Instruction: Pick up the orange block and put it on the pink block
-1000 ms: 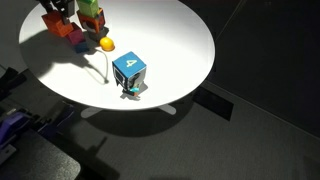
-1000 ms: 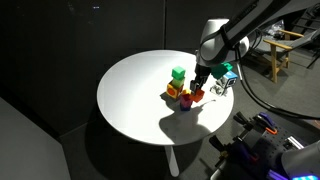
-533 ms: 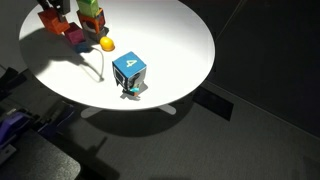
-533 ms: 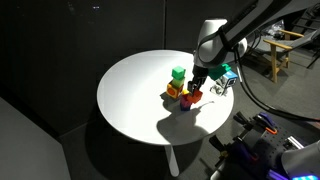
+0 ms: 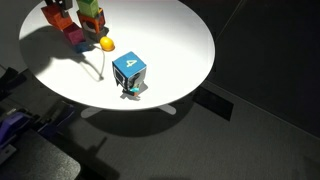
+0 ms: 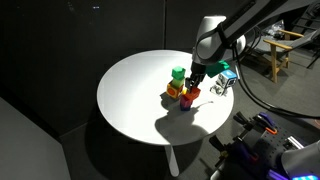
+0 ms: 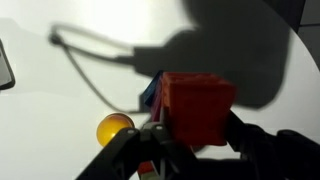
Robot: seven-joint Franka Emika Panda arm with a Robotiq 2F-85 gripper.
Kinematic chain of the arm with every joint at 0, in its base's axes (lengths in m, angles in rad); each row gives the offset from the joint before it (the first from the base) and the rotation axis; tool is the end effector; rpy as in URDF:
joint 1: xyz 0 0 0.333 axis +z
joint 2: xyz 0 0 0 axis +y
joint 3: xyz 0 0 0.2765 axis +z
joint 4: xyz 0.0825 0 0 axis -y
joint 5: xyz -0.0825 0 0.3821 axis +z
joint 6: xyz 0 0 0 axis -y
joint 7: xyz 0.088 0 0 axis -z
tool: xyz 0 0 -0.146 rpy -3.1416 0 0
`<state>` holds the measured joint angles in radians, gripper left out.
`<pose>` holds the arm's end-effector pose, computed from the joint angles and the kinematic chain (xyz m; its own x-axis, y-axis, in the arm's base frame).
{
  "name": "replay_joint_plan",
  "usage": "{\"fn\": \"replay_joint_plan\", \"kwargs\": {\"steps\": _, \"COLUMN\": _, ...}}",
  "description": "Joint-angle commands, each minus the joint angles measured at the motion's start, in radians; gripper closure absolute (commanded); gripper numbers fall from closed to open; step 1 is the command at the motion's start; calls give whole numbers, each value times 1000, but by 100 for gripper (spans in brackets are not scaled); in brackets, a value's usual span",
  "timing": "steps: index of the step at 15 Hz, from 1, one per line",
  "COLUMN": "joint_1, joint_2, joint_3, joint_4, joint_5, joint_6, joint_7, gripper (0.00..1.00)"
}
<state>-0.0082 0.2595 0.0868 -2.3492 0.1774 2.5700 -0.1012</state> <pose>0.4966 0.0428 0.1431 0.9989 0.0282 -0.0362 0.0238 -0.9930 -0.1159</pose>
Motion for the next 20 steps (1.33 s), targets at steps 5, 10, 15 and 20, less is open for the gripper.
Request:
{"fn": "replay_joint_plan", "kwargs": {"steps": 5, "joint_1": 32, "joint_2": 52, "joint_3": -27, "joint_4": 77, "joint_5": -66, "joint_6": -20, "joint_7": 89, "gripper": 72}}
{"fn": "replay_joint_plan", "kwargs": {"steps": 10, "joint_1": 36, "joint_2": 87, "joint_3": -30, "joint_4": 114, "joint_5": -78, "joint_6": -22, "joint_7": 102, "gripper": 72}}
{"fn": "replay_joint_plan", "kwargs": {"steps": 15, "joint_1": 35, "joint_2": 113, "joint_3": -26, "joint_4": 128, "joint_5": -73, "joint_6": -22, "joint_7": 93, "gripper": 72}}
{"fn": "replay_joint_plan", "kwargs": {"steps": 20, "joint_1": 35, "joint_2": 129, "joint_3": -27, "joint_4": 132, "joint_5": -73, "joint_6": -20, "joint_7": 91, "gripper": 72}}
